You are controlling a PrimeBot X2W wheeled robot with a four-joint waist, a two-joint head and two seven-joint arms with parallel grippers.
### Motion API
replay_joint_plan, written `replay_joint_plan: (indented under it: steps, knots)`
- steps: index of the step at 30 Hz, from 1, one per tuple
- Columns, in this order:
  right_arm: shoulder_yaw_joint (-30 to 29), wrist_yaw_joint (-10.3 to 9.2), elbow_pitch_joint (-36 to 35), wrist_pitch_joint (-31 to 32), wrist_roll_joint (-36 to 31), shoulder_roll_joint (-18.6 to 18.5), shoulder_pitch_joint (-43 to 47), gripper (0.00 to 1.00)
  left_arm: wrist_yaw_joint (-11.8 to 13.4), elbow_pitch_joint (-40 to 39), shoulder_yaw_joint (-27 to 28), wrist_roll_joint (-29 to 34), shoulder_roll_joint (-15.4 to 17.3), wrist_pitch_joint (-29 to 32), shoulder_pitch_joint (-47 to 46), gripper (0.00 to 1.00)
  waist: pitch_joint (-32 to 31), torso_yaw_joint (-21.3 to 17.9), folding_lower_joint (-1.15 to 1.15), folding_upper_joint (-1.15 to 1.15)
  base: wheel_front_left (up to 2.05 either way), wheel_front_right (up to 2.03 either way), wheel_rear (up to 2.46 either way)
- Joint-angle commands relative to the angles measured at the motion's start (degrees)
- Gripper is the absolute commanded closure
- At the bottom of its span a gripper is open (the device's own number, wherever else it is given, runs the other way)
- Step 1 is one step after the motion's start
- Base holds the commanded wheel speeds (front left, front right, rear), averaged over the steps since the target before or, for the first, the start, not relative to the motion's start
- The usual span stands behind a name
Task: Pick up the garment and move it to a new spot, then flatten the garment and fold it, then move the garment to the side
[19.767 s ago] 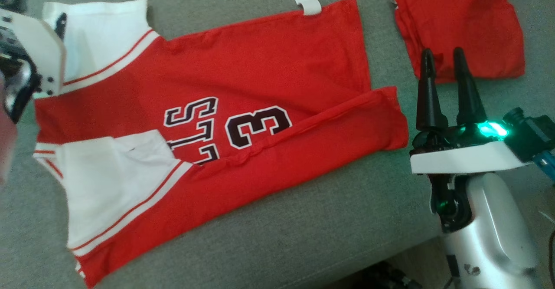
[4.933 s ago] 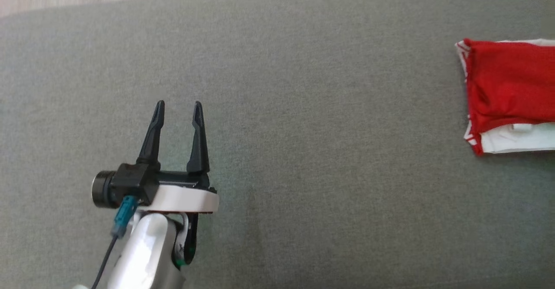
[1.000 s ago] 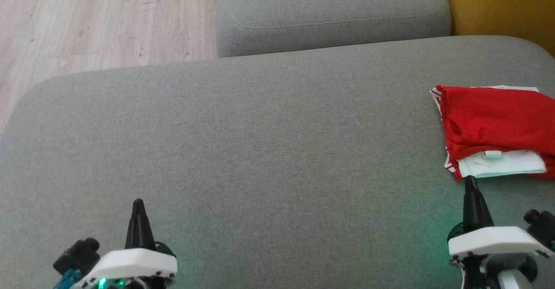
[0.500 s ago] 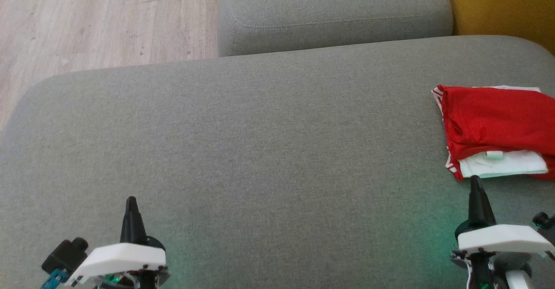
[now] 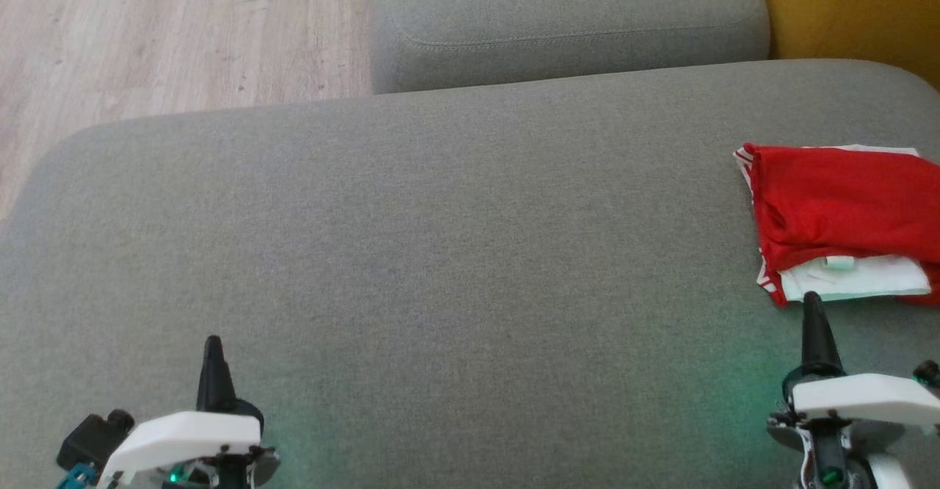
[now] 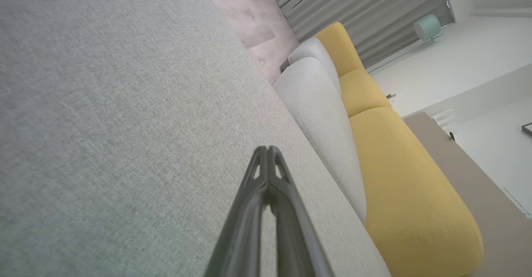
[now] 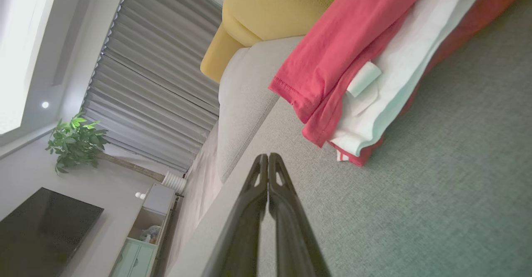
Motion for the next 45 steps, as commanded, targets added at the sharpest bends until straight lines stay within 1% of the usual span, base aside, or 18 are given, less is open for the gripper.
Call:
replay_joint_plan:
  steps: [1,16,45]
  knots:
    - [0.3,-0.03,-2.3,0.5,1.8,-0.3,-3.3,1.00,-0.5,-2.1,1.9,-1.4,0.2,0.4,-3.4,1.00,0.0,0.0,0.00,0.00,0.00,0.00,0.00]
    - [-0.3,-0.03,-3.0,3.1,12.4,-0.3,-3.9,1.00,-1.9,-2.3,4.2,-10.4,0.2,3.1,-3.9,1.00,0.2,0.3,0.00,0.00,0.00,0.00,0.00]
    - [-1.4,-0.04,-4.4,7.7,30.8,-0.4,-4.8,1.00,-4.3,-2.6,8.2,-26.1,0.2,7.8,-5.0,1.00,0.5,0.7,0.00,0.00,0.00,0.00,0.00]
